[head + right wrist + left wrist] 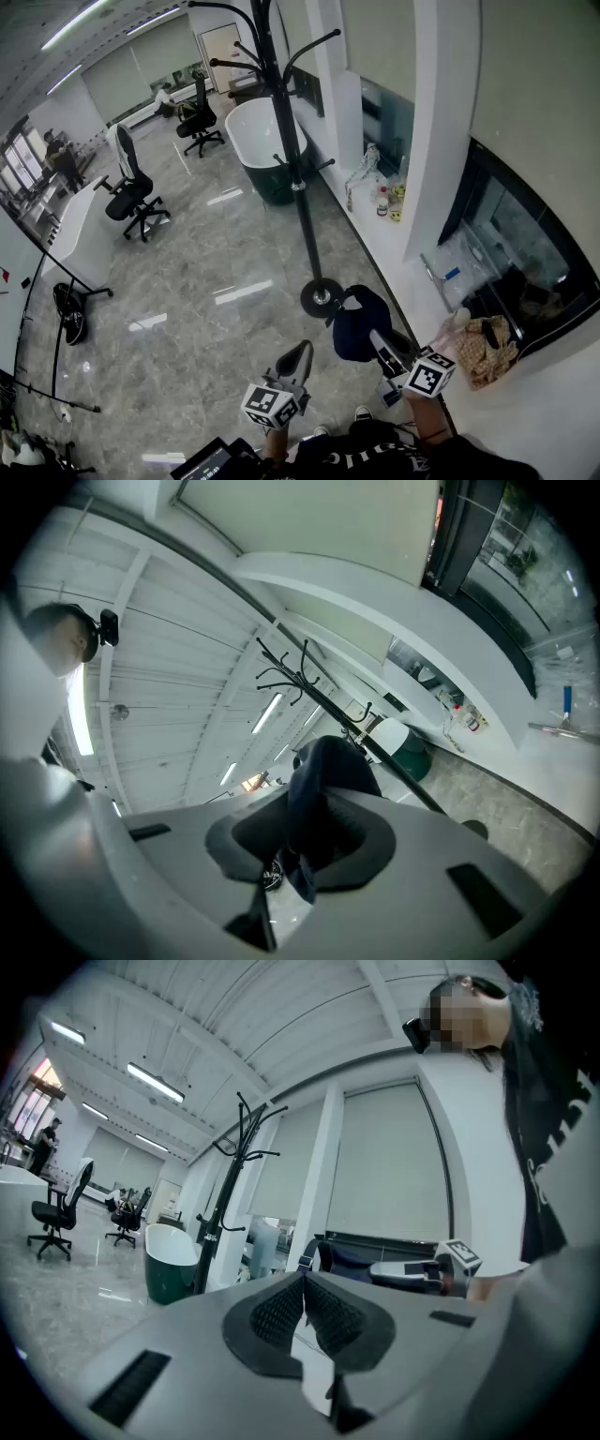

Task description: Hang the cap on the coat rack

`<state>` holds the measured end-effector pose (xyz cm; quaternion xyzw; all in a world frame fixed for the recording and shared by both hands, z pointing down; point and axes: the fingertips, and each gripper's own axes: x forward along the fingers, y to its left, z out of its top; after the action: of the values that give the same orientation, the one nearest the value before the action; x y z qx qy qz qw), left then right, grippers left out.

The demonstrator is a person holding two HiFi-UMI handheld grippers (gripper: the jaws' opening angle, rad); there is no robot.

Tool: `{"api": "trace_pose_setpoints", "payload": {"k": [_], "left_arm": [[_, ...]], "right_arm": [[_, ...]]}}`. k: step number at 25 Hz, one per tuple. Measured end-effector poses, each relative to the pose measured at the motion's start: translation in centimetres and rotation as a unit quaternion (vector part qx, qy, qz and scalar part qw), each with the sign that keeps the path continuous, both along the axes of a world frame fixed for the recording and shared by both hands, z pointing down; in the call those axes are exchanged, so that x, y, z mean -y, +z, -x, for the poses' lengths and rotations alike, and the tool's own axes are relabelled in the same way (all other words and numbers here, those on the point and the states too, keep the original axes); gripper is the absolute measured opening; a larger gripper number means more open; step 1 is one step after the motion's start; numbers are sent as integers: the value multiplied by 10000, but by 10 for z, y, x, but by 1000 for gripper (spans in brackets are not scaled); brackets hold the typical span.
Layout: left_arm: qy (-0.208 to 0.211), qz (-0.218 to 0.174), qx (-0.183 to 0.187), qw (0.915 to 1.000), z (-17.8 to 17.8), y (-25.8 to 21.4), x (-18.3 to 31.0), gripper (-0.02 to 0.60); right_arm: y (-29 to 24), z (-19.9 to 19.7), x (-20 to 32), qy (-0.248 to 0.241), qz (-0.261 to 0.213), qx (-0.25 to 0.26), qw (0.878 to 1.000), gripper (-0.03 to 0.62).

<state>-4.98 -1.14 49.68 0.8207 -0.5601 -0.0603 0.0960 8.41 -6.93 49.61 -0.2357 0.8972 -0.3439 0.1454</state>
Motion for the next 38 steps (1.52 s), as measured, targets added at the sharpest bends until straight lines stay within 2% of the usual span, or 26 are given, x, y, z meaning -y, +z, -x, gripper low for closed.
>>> {"api": "trace_pose_setpoints", "payload": {"k": [14, 23, 30, 38], "left_arm": [[-73, -45, -17, 10000, -40, 4, 61, 5], [-125, 119, 91, 9998, -41, 10, 74, 5], [-29, -28, 116, 9999, -10, 3, 101, 5], [258, -141, 186, 9994, 55, -12, 144, 5]], "right_arm": [[11, -24, 65, -273, -8, -17, 9996, 78], [21, -12, 84, -496, 115, -76, 9987, 78], [19, 14, 104, -388, 77, -41, 9992, 79], [2, 64, 142, 80, 1, -66, 9999, 78]]}}
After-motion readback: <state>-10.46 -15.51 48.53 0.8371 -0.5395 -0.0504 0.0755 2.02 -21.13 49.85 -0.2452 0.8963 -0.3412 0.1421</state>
